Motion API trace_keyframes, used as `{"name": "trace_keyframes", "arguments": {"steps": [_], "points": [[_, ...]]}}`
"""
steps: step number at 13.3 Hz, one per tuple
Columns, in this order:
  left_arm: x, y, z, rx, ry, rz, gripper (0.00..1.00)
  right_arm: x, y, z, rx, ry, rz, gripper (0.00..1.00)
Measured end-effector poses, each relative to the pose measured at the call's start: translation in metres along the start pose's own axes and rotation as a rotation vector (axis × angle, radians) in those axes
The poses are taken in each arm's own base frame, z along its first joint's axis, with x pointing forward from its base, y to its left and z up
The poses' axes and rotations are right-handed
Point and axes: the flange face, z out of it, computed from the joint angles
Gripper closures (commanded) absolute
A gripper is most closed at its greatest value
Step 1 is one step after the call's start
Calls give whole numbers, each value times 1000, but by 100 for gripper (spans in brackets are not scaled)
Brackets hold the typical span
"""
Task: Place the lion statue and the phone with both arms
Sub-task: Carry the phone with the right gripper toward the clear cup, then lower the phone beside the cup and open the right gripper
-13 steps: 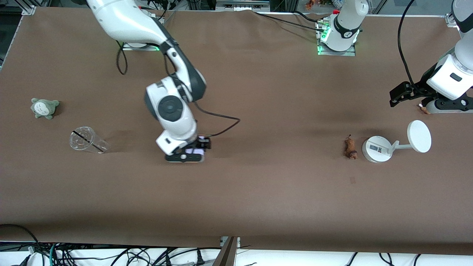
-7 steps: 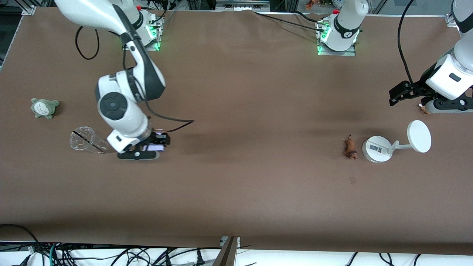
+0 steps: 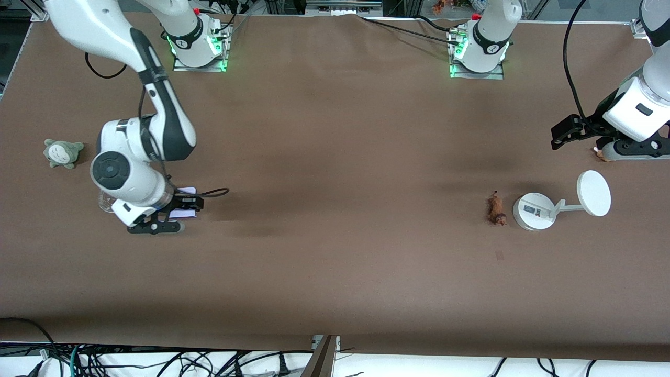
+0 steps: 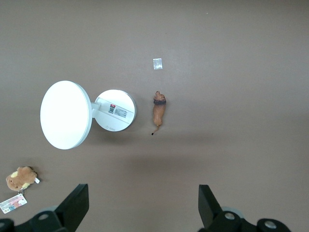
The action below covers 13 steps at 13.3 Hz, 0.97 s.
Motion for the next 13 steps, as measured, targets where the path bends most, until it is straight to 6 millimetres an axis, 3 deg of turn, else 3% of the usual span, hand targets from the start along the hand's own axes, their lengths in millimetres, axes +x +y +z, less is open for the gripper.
{"name": "trace_keyframes", "arguments": {"steps": [2, 8, 13], "points": [[0, 0, 0, 0, -1, 0, 0, 4, 9, 15, 9, 6, 0, 73], [0, 0, 0, 0, -5, 0, 0, 6, 7, 64, 8, 24, 0, 73], [0, -3, 1, 0, -5, -5, 0, 1, 23, 82, 7, 29, 3, 73]]}}
